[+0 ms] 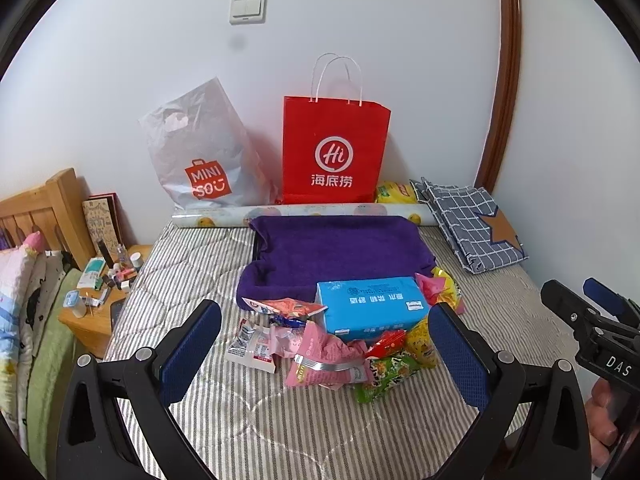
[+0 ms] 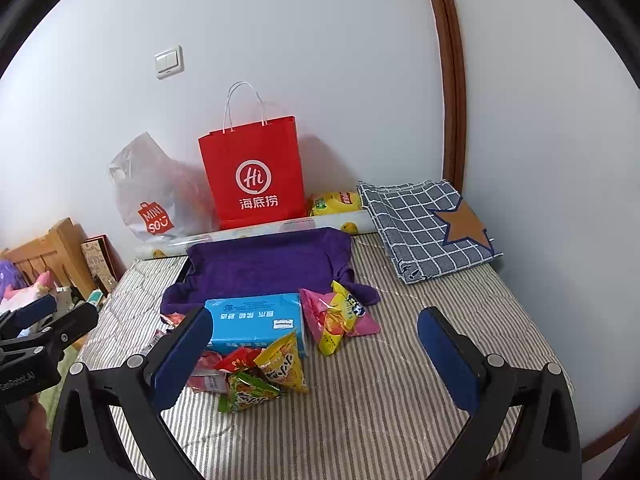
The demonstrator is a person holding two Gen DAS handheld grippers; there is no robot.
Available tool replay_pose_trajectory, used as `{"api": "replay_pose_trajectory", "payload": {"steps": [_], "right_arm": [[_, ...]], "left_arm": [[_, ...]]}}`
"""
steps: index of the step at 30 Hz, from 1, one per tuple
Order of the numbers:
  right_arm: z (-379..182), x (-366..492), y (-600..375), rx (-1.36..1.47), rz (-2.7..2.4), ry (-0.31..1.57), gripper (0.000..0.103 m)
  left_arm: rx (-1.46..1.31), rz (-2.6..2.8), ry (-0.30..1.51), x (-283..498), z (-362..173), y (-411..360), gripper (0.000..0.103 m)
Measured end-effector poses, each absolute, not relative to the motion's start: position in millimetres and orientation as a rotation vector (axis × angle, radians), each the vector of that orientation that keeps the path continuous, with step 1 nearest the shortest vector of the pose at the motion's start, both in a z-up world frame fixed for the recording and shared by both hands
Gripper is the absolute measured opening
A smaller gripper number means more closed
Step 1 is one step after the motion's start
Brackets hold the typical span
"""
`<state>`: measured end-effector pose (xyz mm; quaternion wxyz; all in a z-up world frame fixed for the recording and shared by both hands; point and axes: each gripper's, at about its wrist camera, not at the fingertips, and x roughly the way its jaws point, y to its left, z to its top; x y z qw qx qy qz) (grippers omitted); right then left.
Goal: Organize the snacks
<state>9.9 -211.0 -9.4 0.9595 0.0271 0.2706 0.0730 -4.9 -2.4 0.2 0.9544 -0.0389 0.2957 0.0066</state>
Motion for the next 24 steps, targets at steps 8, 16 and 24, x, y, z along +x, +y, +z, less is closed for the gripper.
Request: {"api": "replay_pose_trajectory", "payload": {"steps": [8, 16, 24], "right_arm": [[-7.9, 8.3, -210.7, 0.066, 0.153, 0.542, 0.103], [-7.6, 7.9, -211.3, 0.071, 0.157, 0.541, 0.103], [-5.4, 6.5, -211.4, 0.068, 0.157, 0.533, 0.103]], "left_arm": [[-0.077, 0.012, 0.599, -5.6, 1.8, -1.3, 0.102], [-0.073, 0.012, 0.595, -6.3, 2.5, -2.0, 0.102], [-0.070, 0.009, 0.589, -6.0, 3.5, -4.4, 0.102]]}}
